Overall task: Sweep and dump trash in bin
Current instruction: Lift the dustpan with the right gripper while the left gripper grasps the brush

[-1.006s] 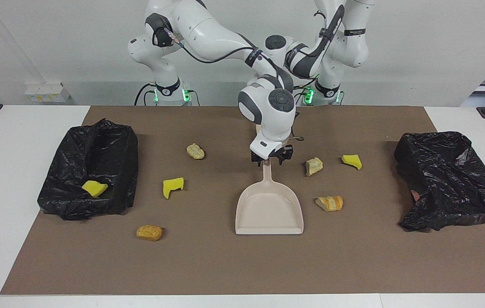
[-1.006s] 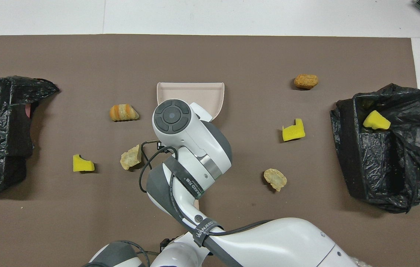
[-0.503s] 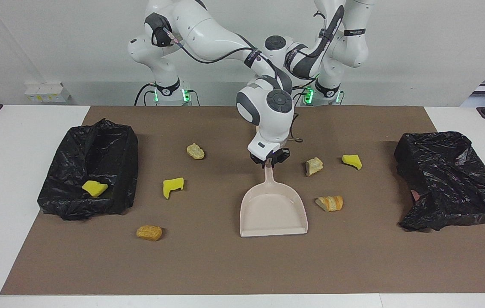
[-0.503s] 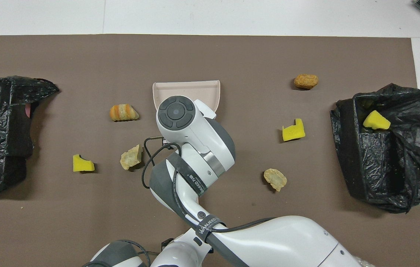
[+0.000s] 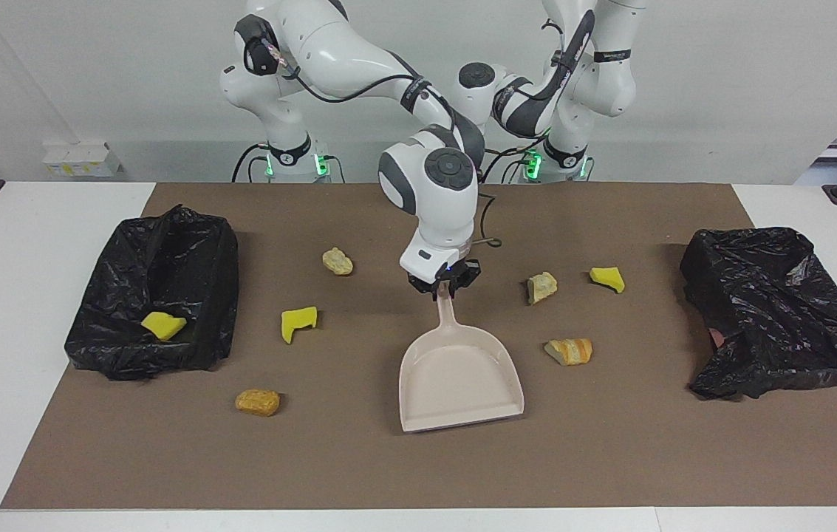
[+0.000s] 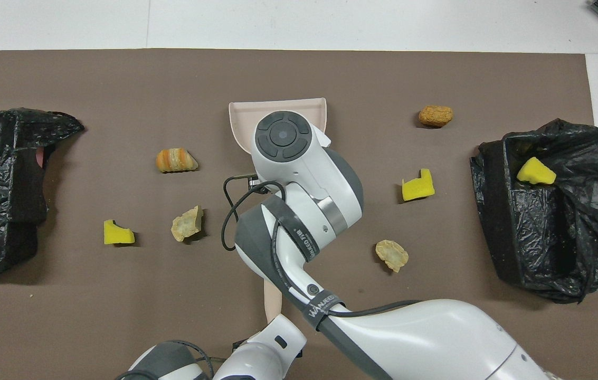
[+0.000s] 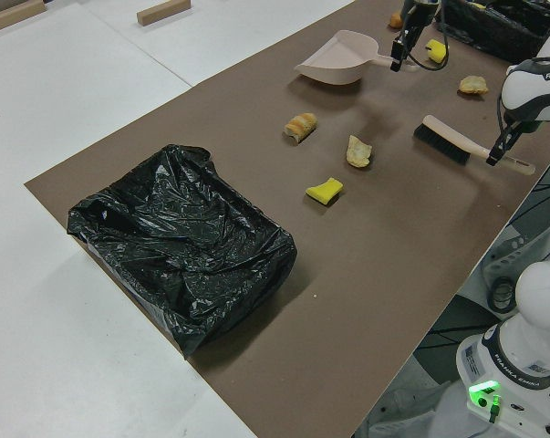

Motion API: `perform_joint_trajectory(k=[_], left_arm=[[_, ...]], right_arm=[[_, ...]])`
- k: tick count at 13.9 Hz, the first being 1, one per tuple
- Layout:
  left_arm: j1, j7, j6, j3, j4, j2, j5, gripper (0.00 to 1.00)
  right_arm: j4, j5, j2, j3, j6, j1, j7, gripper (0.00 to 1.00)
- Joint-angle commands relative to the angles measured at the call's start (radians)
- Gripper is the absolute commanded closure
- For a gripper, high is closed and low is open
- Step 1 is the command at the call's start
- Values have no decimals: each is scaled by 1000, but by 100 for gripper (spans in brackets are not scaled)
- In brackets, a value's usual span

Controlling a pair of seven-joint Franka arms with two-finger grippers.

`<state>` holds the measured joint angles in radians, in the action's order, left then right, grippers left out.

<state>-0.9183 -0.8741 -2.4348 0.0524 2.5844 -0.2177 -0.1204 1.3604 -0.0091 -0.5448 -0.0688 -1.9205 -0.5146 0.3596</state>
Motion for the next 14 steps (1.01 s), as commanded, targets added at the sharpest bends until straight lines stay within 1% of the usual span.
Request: perform_joint_trajectory(k=[1,2,4,7,8,12,14], left_arm=[[73,3,98,-8,-68,-3,4,100],[120,3,147,-6,-99,-11,5,100],[179,1,232,-9,-148,-25,36,100],[307,1,348,-8,-237,-34,45,100],[350,1,374,-6,-254,-29,68,100],[511,3,388,-5,-257,-19,149,100],[599,36,399,-5,-254,-15,182,100]], right_arm=[[98,-11,95,-11,0,74,-265,100],[127,-11,114,-11,0,94,-375,100],[167,-23,135,-9,0,116,-582,100],[181,-29,137,-9,9,169,-851,100],[190,-32,135,-11,6,189,-936,100],[197,-120,134,-11,-11,194,-1271,100],[197,-150,125,-11,-17,183,-1398,100]])
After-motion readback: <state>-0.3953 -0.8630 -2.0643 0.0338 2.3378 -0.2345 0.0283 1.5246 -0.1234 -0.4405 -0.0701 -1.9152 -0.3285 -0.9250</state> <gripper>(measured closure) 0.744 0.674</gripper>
